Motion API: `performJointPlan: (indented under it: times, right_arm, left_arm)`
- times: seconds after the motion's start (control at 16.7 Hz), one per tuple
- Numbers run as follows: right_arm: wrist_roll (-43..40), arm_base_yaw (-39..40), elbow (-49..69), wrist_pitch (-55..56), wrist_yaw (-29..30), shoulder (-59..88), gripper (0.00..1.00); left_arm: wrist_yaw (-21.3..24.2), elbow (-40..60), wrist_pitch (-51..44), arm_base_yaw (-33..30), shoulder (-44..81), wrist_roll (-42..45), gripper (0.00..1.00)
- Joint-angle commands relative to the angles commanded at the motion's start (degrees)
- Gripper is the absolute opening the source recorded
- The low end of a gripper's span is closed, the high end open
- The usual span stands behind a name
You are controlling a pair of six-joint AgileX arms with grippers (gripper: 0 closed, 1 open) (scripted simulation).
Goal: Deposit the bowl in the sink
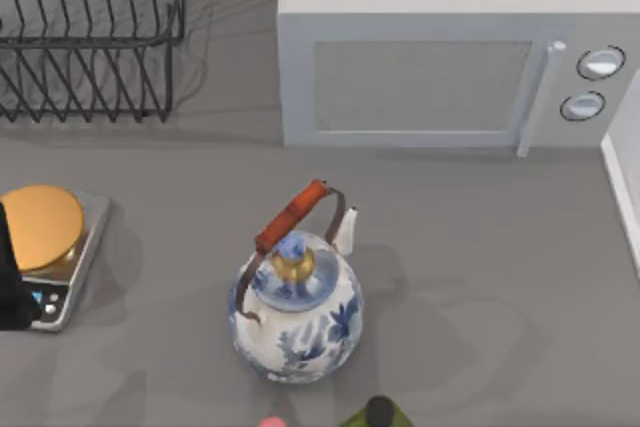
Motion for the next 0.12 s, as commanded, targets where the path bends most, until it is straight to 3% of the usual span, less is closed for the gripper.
performJointPlan:
  times: [0.12]
  right_arm:
    - [0.0, 0.0, 0.0, 0.0, 0.0, 0.0, 1.00]
  left_arm:
    - [0.0, 0.0, 0.0, 0.0, 0.0, 0.0, 1.00]
